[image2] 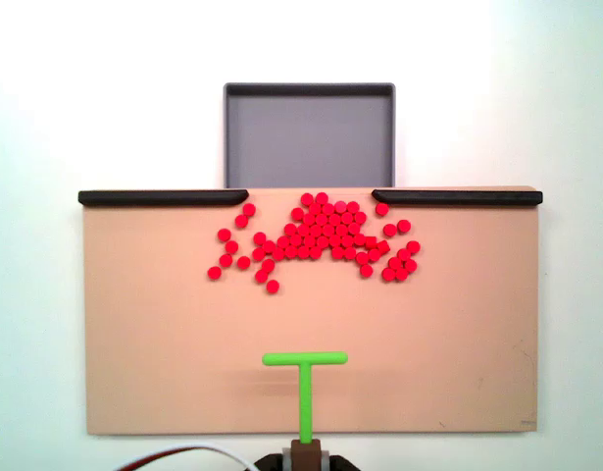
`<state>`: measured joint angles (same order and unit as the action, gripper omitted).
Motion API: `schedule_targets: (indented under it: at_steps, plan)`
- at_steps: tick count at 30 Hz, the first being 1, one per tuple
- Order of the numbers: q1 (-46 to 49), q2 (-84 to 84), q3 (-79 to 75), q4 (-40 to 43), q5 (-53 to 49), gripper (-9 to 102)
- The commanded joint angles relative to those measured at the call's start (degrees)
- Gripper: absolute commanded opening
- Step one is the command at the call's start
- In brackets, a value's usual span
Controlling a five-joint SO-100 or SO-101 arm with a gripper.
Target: Gather the bottom side granules
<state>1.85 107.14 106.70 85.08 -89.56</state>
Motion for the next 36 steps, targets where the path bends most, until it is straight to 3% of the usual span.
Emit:
schedule_targets:
  at_steps: [1,36]
  plan:
    - [0.5,0.9,-1.0,0.2,-0.2,1]
    - [0.5,0.1,-1.8,0.4,-3.4,0]
